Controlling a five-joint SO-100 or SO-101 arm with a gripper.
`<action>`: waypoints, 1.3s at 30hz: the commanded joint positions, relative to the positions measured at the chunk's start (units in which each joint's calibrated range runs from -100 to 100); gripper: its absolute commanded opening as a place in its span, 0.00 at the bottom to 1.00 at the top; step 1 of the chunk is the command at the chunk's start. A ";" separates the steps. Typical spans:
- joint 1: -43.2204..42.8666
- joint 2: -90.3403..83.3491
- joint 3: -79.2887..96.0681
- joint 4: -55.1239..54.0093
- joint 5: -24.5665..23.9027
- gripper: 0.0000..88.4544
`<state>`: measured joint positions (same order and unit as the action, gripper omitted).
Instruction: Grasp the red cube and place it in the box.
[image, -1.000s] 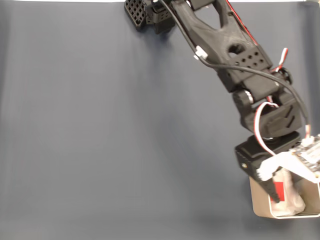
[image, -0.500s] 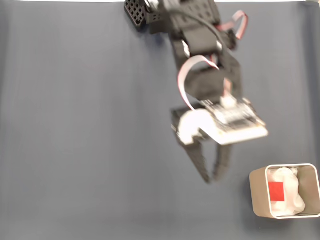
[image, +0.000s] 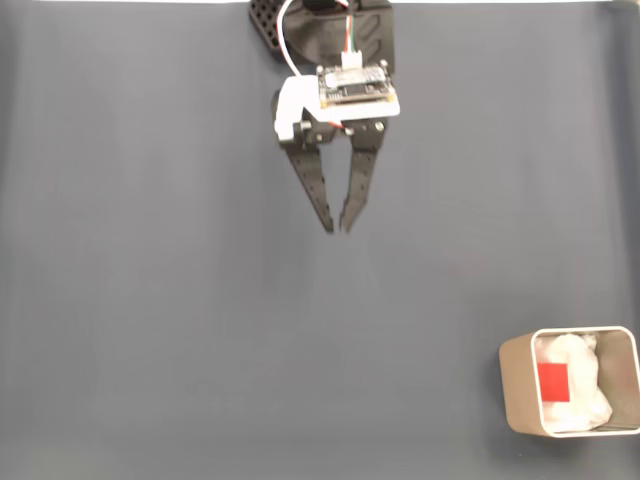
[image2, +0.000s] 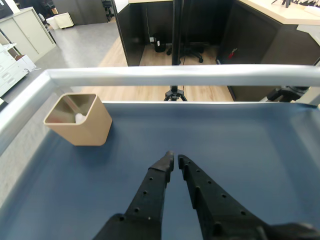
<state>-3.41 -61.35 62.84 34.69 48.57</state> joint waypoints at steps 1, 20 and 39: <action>0.22 -11.78 10.70 1.95 0.15 0.00; 0.57 -37.17 36.98 30.81 -1.90 0.00; 1.85 -38.47 36.98 40.48 -2.25 0.00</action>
<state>-2.08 -100.00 99.01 73.99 46.18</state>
